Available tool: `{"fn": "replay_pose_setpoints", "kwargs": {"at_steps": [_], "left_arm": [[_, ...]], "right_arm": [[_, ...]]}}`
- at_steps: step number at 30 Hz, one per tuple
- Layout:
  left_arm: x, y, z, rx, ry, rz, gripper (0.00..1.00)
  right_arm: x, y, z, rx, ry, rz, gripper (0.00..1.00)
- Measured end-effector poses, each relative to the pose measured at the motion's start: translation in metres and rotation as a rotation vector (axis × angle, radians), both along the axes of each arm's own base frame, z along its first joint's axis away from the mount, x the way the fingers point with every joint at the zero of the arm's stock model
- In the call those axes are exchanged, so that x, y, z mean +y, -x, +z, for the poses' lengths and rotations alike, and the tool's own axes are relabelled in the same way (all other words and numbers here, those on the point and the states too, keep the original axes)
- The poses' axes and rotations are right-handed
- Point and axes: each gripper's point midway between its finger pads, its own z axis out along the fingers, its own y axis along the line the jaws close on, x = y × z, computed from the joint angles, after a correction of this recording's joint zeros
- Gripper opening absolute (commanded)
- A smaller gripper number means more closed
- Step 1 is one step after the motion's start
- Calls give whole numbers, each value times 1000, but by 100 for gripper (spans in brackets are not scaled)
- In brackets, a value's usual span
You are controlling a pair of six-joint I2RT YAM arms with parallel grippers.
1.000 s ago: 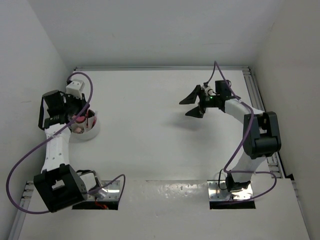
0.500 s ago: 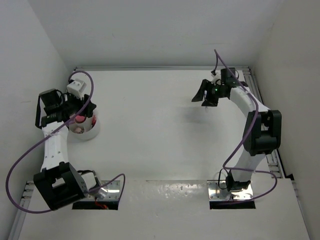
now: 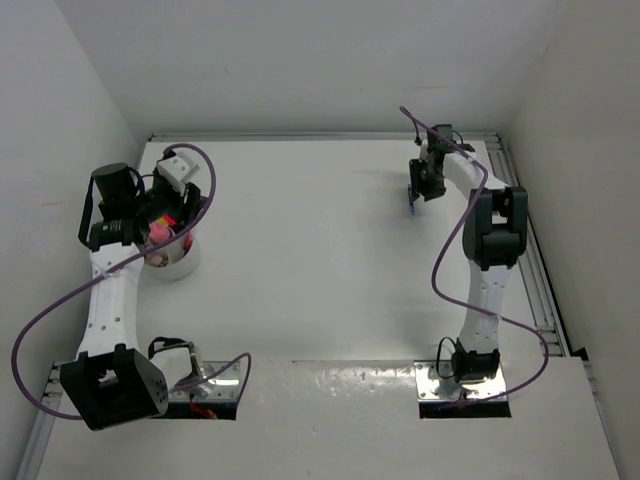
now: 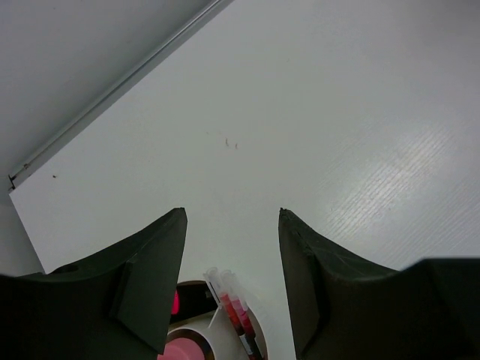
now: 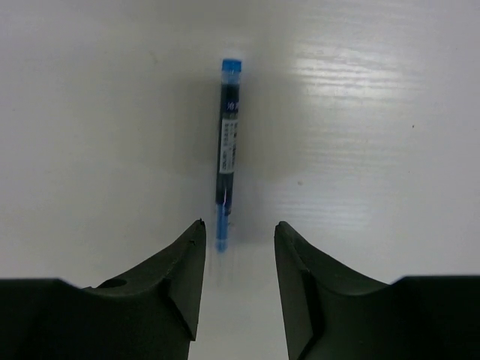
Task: Sort the stationery into containers
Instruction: Pick up the pen from the center of the board.
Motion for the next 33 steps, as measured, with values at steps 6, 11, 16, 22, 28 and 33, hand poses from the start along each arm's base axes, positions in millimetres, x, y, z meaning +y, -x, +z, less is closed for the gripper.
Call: {"fn": "replay_pose_setpoints", "kwargs": {"at_steps": [6, 11, 16, 22, 28, 33], "left_arm": [[-9, 5, 0, -19, -36, -18, 59], [-11, 6, -7, -4, -47, -18, 59], [-12, 6, -8, -6, -58, -17, 59], [-25, 16, -12, -18, -99, -134, 59], [-85, 61, -25, -129, -317, -571, 60], [-139, 105, -23, -383, -477, -826, 59]], "right_arm": [[-2, -11, -21, 27, 35, -3, 42], [9, -15, -29, 33, 35, 18, 40], [17, -16, -38, 44, 37, 37, 24], [18, -17, -38, 41, 25, 40, 0], [49, 19, -34, 95, -155, 102, 0], [127, 78, 2, 161, -367, 224, 0]]}}
